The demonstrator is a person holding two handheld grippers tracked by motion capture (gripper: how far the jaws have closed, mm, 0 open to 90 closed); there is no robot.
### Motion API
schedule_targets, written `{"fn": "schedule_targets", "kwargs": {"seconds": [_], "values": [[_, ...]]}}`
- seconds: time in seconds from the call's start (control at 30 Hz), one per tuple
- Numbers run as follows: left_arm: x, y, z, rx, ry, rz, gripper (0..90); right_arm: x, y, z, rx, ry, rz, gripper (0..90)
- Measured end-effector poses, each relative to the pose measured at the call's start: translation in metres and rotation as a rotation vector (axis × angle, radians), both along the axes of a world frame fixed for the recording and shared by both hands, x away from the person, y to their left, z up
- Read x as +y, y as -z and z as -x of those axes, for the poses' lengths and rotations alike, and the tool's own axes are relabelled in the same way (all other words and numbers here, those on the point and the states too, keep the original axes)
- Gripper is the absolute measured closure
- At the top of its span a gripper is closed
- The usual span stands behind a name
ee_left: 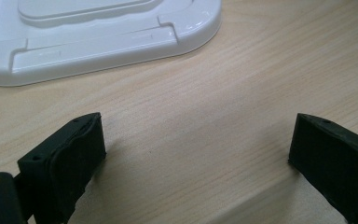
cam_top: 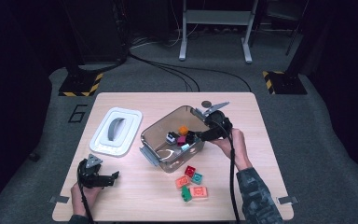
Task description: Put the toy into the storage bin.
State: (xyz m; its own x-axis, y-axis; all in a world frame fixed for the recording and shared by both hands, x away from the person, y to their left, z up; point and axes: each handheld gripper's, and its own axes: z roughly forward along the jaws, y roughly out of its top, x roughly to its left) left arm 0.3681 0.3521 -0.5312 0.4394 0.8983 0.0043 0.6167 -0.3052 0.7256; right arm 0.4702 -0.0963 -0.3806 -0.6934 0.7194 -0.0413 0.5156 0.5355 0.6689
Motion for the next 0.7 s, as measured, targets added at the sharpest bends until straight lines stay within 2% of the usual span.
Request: {"fn": "schedule_targets", "kwargs": {"seconds": [0.07, 0.13, 0.23, 0.43, 0.53, 0.57, 0.63, 0.67, 0.7], "values": [[0.0, 0.0, 0.0, 0.0, 0.0, 0.001, 3.5, -0.006, -0.002, 0.006, -0.023, 0.005, -0.034, 22.6], [0.0, 0.0, 0.0, -0.001, 0.0, 0.001, 3.6, -0.008, -0.003, 0.009, -0.027, 0.006, -0.04, 21.2], [0.0, 0.0, 0.0, 0.0, 0.002, -0.001, 3.7, -0.021, -0.003, 0.022, -0.045, 0.013, -0.066, 14.4], [0.0, 0.0, 0.0, 0.002, 0.002, 0.0, 3.7, -0.036, 0.004, 0.04, -0.061, 0.043, -0.115, 7.7], [0.0, 0.0, 0.0, 0.003, 0.002, 0.0, 3.7, -0.042, 0.011, 0.05, -0.061, 0.047, -0.136, 5.8], [0.0, 0.0, 0.0, 0.003, 0.002, 0.0, 3.7, -0.045, 0.02, 0.055, -0.05, 0.038, -0.139, 5.2], [0.0, 0.0, 0.0, -0.001, 0.001, 0.0, 3.7, -0.045, 0.03, 0.06, -0.034, 0.026, -0.132, 4.4], [0.0, 0.0, 0.0, -0.001, 0.001, 0.0, 3.7, -0.045, 0.03, 0.06, -0.034, 0.026, -0.132, 4.4], [0.0, 0.0, 0.0, 0.0, 0.001, -0.001, 3.7, -0.043, 0.042, 0.064, -0.012, 0.01, -0.126, 3.5]]}}
